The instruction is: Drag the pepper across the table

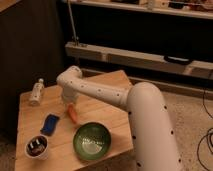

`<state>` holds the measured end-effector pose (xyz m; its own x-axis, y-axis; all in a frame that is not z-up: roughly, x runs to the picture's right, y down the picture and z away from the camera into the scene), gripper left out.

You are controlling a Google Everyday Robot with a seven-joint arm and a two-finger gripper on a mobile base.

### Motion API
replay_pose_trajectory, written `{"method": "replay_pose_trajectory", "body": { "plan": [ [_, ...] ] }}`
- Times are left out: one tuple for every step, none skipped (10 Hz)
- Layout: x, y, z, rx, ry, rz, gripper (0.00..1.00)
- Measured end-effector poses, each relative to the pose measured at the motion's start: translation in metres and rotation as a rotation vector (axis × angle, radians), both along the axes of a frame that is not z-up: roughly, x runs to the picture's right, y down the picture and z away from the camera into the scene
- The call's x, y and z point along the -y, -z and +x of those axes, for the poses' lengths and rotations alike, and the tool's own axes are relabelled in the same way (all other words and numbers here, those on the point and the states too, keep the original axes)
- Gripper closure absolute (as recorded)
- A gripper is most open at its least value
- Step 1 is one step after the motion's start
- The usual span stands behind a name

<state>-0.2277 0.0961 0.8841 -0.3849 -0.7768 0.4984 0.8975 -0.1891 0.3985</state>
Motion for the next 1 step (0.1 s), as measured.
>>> {"method": "replay_pose_trajectory", "body": {
  "plan": [
    [0.0002,0.0007,-0.0063,0.005,0.004,0.0,0.7]
  ]
}}
